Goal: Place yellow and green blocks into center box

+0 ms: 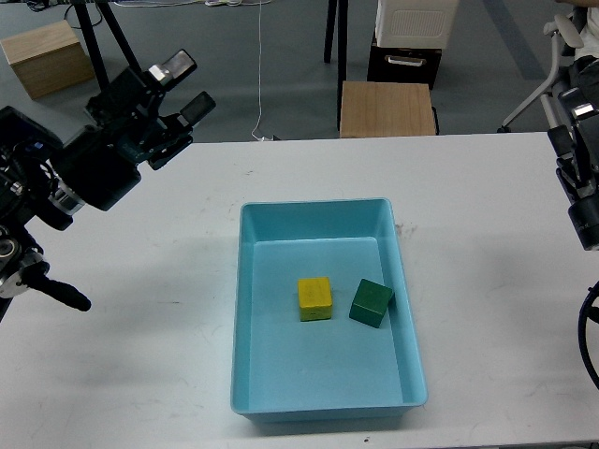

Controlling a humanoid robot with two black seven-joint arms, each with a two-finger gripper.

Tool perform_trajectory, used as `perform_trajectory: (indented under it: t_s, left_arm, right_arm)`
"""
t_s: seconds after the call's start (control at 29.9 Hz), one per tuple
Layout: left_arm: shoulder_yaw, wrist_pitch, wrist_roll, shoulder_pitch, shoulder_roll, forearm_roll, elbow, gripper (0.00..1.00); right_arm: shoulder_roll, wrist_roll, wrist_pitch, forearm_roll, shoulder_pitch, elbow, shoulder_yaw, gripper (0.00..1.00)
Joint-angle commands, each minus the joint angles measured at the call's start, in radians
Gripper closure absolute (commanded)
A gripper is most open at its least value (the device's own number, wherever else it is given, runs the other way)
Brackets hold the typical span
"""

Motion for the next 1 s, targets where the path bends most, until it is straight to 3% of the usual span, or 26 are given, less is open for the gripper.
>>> perform_trajectory:
  t_s: [0.0,0.13,0.3,0.5,0.67,0.97]
  left_arm:
    - [-0.037,0.107,0.136,0.136,-0.007,-0.296,-0.089,0.00]
    - [-0.037,0.139,0.149,0.228,-0.025,-0.555,-0.144,0.00]
    - [-0.089,0.139,0.153,0.364,-0.169,-0.671,-0.152,0.00]
    - [-0.108,0.135,0.147,0.472,-0.359,-0.718,-0.173,0.00]
    - [-0.108,0.127,0.147,0.532,-0.454,-0.724,-0.203,0.00]
    - [-0.096,0.069,0.150,0.573,-0.454,-0.726,-0.207,0.00]
  right_arm:
    - [0.014,-0.075,0.001,0.297,0.007,0.014,-0.018,0.01]
    - [0.020,-0.193,0.004,0.655,-0.006,0.035,-0.003,0.01]
    - [0.012,-0.290,0.008,1.035,-0.087,0.054,0.028,0.01]
    - [0.015,-0.309,0.096,1.299,-0.215,0.081,0.027,0.01]
    - [0.020,-0.318,0.234,1.444,-0.305,0.084,0.023,0.01]
    - [0.093,-0.315,0.332,1.511,-0.359,0.081,0.027,0.01]
